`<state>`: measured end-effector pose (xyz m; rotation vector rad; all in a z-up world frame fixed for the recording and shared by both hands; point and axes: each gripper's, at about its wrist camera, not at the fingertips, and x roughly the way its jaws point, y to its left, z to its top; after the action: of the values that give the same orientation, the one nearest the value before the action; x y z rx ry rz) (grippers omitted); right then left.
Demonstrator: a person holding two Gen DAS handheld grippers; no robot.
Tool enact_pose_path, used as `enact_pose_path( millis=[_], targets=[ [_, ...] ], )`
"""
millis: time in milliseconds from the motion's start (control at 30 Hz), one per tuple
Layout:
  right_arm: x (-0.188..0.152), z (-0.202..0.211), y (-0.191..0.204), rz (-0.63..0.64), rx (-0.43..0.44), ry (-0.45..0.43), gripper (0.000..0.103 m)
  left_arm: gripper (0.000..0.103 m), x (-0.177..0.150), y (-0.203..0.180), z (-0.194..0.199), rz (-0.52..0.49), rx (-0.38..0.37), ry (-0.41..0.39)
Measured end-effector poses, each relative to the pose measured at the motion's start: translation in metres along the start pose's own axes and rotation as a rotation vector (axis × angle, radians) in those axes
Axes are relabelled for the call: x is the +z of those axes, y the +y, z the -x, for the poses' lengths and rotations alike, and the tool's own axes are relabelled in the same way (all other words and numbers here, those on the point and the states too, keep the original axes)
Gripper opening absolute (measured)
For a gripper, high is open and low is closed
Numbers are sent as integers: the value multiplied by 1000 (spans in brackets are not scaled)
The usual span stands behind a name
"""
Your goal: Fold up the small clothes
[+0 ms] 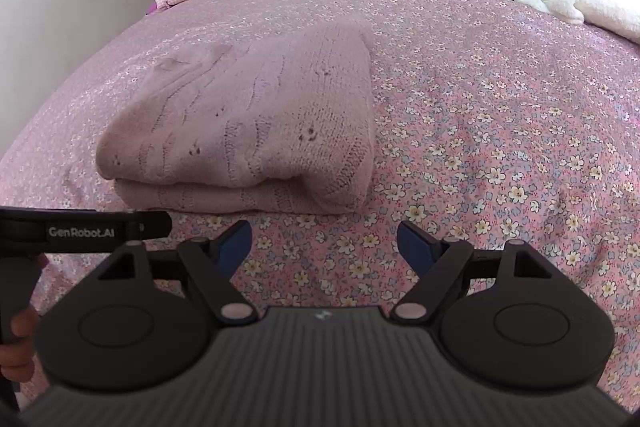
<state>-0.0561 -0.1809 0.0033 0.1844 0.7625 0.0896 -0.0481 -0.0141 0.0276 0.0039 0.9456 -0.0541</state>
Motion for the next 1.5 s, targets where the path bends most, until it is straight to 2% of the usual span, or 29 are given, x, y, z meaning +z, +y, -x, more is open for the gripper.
enact_pose_path(
  millis=[300,1500],
  targets=[
    [-1,0,1,-5,1,5,82,97,-3,-6,0,-33,1,4],
    [-2,-4,1,-7,5,14,82,97,-4,-4,-1,-27,1,16]
  ],
)
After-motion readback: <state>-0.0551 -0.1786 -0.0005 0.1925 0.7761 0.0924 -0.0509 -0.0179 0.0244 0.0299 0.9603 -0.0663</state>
